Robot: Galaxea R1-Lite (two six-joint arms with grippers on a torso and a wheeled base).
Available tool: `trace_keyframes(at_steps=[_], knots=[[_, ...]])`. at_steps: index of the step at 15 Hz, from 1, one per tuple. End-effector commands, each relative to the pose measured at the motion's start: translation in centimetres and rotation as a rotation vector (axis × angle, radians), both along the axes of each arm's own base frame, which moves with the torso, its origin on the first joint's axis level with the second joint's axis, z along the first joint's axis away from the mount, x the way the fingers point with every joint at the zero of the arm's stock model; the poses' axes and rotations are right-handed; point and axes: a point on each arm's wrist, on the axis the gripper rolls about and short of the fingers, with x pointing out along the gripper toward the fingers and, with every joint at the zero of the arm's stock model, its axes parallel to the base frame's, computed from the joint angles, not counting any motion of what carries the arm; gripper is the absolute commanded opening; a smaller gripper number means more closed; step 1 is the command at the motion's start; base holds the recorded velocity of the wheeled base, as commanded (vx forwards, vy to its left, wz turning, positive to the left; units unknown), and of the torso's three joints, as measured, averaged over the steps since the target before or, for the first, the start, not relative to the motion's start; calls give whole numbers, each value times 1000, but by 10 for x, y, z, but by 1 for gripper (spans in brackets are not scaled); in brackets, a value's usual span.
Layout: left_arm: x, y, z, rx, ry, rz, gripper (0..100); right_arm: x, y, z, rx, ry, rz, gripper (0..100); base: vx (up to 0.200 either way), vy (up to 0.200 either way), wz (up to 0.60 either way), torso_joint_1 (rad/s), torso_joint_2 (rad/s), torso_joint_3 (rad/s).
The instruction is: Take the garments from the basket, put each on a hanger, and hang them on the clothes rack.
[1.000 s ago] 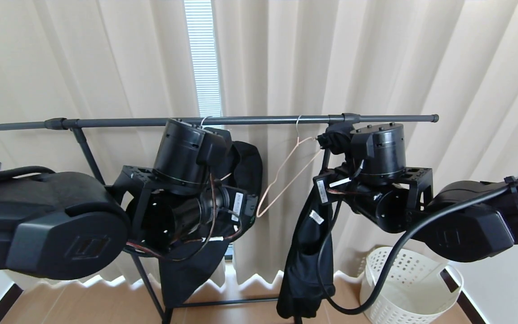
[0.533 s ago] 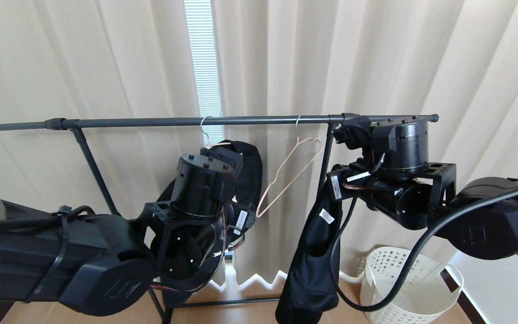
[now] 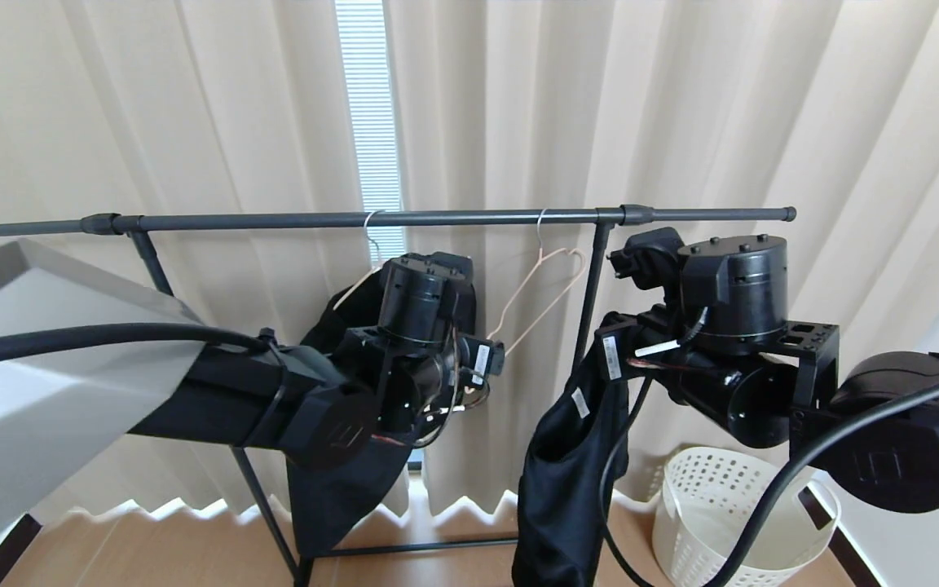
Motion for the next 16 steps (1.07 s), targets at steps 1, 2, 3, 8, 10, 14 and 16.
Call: trace_keyframes(at_steps=[1,2,3,8,10,14,16], knots=[[39,-10,-27,-7,15,5,100,-7,-13,-3,10,-10,-15,0,0,0,0,0,0,0],[55,-12,-28,-28,-1,-9,100,-9,-18,-9,13,0,14,0,0,0,0,0,0,0],[67,-13,-25,-54,-22,-21,100,-12,-20,-9,11,2,23,0,0,0,0,0,0,0],[101,-21,-35,-48,-75,-53,100,-17,-24,-2,5,-18,30,0,0,0,0,0,0,0],[105,-25,-43,-27,-79,-62,100,-17,-24,-2,5,-18,30,0,0,0,0,0,0,0],[110,-32,-49,-23,-72,-68,100,-17,-23,-2,5,-18,32,0,0,0,0,0,0,0],[110,-32,-49,-21,-70,-69,100,-17,-24,-1,7,-21,30,0,0,0,0,0,0,0]])
